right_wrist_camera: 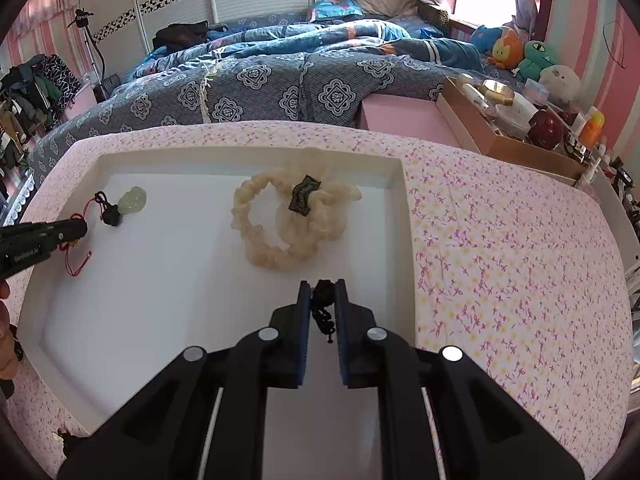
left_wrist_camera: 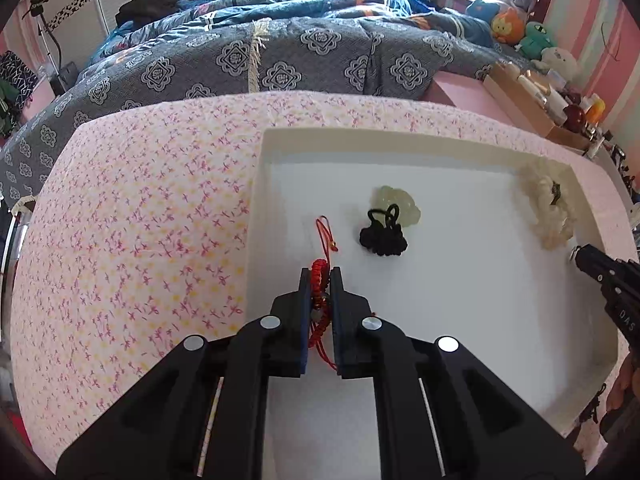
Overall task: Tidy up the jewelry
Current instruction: 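Carry the red cord in the left tool while the right tool carries the black keychain over the tray, then open the left tool to drop the red cord while the right tool releases the keychain into the tray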
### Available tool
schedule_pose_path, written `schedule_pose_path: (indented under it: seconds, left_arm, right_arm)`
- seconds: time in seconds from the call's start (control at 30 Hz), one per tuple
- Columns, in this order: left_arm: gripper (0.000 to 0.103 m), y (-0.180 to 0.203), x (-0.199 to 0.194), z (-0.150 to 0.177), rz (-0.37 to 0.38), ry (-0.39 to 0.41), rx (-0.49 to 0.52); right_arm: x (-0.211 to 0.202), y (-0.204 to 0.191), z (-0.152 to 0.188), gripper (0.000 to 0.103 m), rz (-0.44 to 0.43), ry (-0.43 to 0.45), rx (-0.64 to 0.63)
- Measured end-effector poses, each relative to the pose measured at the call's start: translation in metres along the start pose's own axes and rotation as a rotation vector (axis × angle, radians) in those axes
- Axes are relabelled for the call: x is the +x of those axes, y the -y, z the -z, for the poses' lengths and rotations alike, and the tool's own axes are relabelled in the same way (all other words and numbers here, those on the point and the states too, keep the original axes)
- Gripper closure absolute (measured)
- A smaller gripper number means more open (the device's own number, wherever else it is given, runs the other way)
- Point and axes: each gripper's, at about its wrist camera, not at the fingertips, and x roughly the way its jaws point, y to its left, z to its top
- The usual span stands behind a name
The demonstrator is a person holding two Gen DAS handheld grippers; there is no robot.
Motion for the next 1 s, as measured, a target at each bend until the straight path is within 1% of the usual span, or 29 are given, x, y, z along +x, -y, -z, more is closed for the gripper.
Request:
schedule_pose_path:
  seconds: [0.13, 0.23, 0.37, 0.43, 0.47, 0.5, 0.57, 0.6, 0.7, 0.87, 1.0]
  left_arm:
    - [0.096, 0.006, -0.001, 0.003, -0.020, 0.003, 0.019]
    - [0.096, 0.009, -0.003, 0.005, -0.036, 0.005, 0.028]
    - [0.095, 0.011, -0.011, 0.013, -0.059, 0.028, 0.041]
    - [0.095, 0.012, -0.020, 0.017, -0.056, 0.040, 0.048]
    - [0.095, 0.012, -0.024, 0.019, -0.056, 0.048, 0.050]
    - [0.094, 0.012, -0.030, 0.021, -0.058, 0.058, 0.052]
    - [0.086, 0.011, -0.041, 0.027, -0.062, 0.075, 0.054]
    - [0.081, 0.010, -0.047, 0.030, -0.062, 0.084, 0.054]
    - [0.077, 0.009, -0.071, 0.043, -0.065, 0.124, 0.061]
    - [0.065, 0.004, -0.123, 0.069, -0.085, 0.195, 0.075]
    - [0.052, -0.004, -0.168, 0.091, -0.084, 0.253, 0.097]
  right_arm:
    - [0.007, 0.005, 0.000, 0.091, 0.008, -0.010, 0.007]
    - [0.010, 0.009, 0.000, 0.090, -0.005, -0.011, 0.017]
    - [0.009, 0.012, 0.003, 0.087, -0.029, -0.007, 0.039]
    - [0.008, 0.015, 0.004, 0.077, -0.049, -0.003, 0.058]
    - [0.006, 0.015, 0.004, 0.068, -0.054, 0.004, 0.060]
    - [0.002, 0.014, 0.005, 0.062, -0.057, 0.015, 0.061]
    - [-0.007, 0.014, 0.006, 0.062, -0.069, 0.039, 0.063]
    - [-0.012, 0.014, 0.006, 0.062, -0.073, 0.048, 0.064]
    - [-0.029, 0.014, 0.010, 0.062, -0.080, 0.073, 0.066]
    - [-0.080, 0.013, 0.027, 0.062, -0.067, 0.140, 0.047]
    - [-0.122, 0.021, 0.045, 0.062, -0.035, 0.185, 0.081]
